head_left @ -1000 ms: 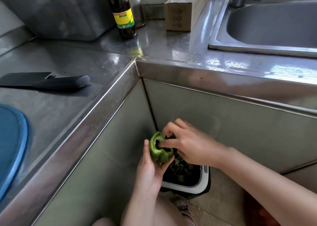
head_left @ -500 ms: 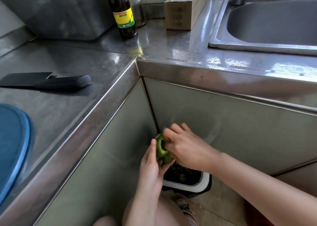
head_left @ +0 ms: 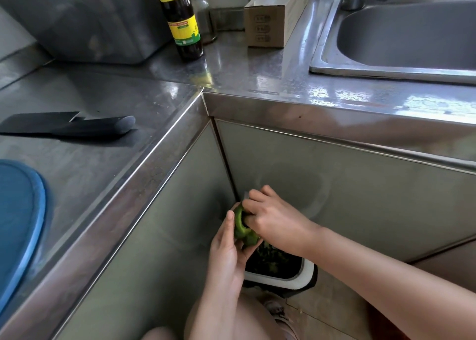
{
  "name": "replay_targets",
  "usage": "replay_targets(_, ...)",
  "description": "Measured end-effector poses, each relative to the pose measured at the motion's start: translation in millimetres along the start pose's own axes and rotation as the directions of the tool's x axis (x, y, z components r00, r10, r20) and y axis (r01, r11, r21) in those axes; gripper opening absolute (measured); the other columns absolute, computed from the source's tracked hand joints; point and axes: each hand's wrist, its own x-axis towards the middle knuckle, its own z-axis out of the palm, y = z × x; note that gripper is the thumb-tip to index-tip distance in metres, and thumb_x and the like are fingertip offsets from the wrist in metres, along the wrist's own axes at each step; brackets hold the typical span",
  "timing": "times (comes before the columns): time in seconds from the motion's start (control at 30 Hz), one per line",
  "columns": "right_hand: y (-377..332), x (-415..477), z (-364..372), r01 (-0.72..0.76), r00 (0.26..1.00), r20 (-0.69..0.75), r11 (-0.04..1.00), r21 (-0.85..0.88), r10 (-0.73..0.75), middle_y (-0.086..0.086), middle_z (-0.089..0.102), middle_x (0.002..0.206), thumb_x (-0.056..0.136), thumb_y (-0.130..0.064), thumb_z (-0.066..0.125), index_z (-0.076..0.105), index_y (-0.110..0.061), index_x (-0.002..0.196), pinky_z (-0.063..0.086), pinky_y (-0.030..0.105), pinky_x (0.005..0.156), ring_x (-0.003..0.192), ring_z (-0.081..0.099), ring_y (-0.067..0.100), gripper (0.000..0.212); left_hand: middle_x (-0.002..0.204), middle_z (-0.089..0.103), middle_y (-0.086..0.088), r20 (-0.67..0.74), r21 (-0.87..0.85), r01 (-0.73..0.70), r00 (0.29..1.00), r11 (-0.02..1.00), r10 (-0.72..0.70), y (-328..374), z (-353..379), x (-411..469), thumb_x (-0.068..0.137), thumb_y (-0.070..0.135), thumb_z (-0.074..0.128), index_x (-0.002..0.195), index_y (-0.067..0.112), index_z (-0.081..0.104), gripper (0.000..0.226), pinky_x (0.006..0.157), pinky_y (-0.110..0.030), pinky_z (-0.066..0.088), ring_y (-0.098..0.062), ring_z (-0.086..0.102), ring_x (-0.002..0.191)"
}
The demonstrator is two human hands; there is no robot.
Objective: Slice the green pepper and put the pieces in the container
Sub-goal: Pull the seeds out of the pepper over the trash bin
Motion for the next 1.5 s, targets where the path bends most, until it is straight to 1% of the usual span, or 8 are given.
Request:
replay_targets(0.13,1.7,-4.6,0.1,-0.056,0.995,-0.073,0.996,0.067,0.061,0.0,0.052,0.076,0.078,-0.015,0.063,0.062,-0.016,0.068,0.027,0.03,0.069,0.078,0.04,0.018,0.01,0.113,0.068,-0.015,-0.043,-0.063,-0.007,0.999,0.998,0.005,-0.8,1.6,0.7,0.075,0.045,0.059,0.116,0.008,0.062,0.055,0.077,-0.039,0.057,-0.026,0.064,0.107)
replay_targets(0.3,17.8,-18.9,5.7,-0.41,0.875,-0.056,0.799,0.44,0.481,0.003,0.063,0.081,0.079,-0.005,0.064,0.068,-0.012,0.082,0.044,0.027,0.064,0.073,0.061,0.023,0.009,0.108,0.066,-0.014,-0.095,-0.32,0.01,0.995,0.947,-0.042,6.9,-0.8,5.9,0.088,0.042,0.049,0.101,0.013,0.064,0.035,0.07,-0.04,0.057,-0.026,0.062,0.096)
replay_targets(0.47,12.9,-21.8,18.0,-0.537,0.844,0.19,0.774,0.336,0.502,0.004,0.073,0.097,0.08,0.001,0.06,0.071,-0.02,0.105,0.053,0.031,0.076,0.089,0.068,0.027,0.035,0.098,0.067,-0.012,-0.042,-0.395,0.032,0.998,0.918,-0.052,8.8,-2.9,2.0,0.093,0.036,0.042,0.099,0.013,0.065,0.034,0.064,-0.039,0.059,-0.026,0.061,0.091)
replay_targets(0.57,13.5,-19.5,20.4,-0.52,0.85,0.11,0.787,0.332,0.515,0.005,0.073,0.086,0.078,0.0,0.066,0.074,-0.016,0.097,0.043,0.024,0.08,0.078,0.068,0.028,0.026,0.096,0.068,-0.013,-0.037,-0.381,0.035,0.998,0.924,-0.053,10.1,-1.9,0.5,0.093,0.035,0.041,0.098,0.011,0.066,0.034,0.066,-0.041,0.058,-0.028,0.061,0.09)
replay_targets(0.7,15.3,-17.2,23.7,-0.542,0.823,0.085,0.733,0.411,0.561,0.008,0.068,0.105,0.071,0.013,0.064,0.069,-0.01,0.108,0.055,0.036,0.074,0.087,0.067,0.03,0.043,0.094,0.068,-0.014,-0.073,-0.32,0.026,0.996,0.947,-0.052,8.3,-0.3,2.1,0.095,0.033,0.041,0.1,0.01,0.064,0.032,0.074,-0.043,0.055,-0.028,0.062,0.09)
replay_targets(0.93,16.0,-15.2,11.6,-0.317,0.922,-0.097,0.873,0.37,0.376,-0.004,0.057,0.074,0.07,-0.016,0.079,0.067,-0.018,0.076,0.023,0.02,0.07,0.075,0.047,0.012,0.013,0.11,0.065,-0.019,-0.087,-0.204,0.057,0.993,0.977,-0.076,4.2,-1.4,6.1,0.094,0.036,0.046,0.114,0.007,0.061,0.038,0.078,-0.041,0.056,-0.028,0.064,0.094)
replay_targets(1.1,9.9,-10.2,3.8,-0.121,0.986,-0.087,0.963,0.243,0.146,0.0,0.049,0.088,0.084,-0.026,0.061,0.069,-0.023,0.095,0.027,0.03,0.07,0.085,0.039,0.017,0.014,0.116,0.066,-0.018,-0.069,-0.147,0.064,0.995,0.987,-0.075,2.0,-0.1,5.9,0.093,0.038,0.048,0.117,0.006,0.062,0.042,0.095,-0.045,0.047,-0.03,0.061,0.11)
replay_targets(1.5,-9.8,2.3,13.0,-0.102,0.987,-0.129,0.993,-0.053,0.094,0.003,0.052,0.086,0.076,-0.014,0.051,0.061,-0.015,0.057,0.036,0.039,0.076,0.084,0.043,0.025,0.021,0.11,0.07,-0.013,-0.1,-0.027,0.004,0.995,1.0,-0.006,-4.2,1.3,3.4,0.089,0.035,0.052,0.114,0.011,0.065,0.037,0.079,-0.038,0.052,-0.026,0.064,0.106)
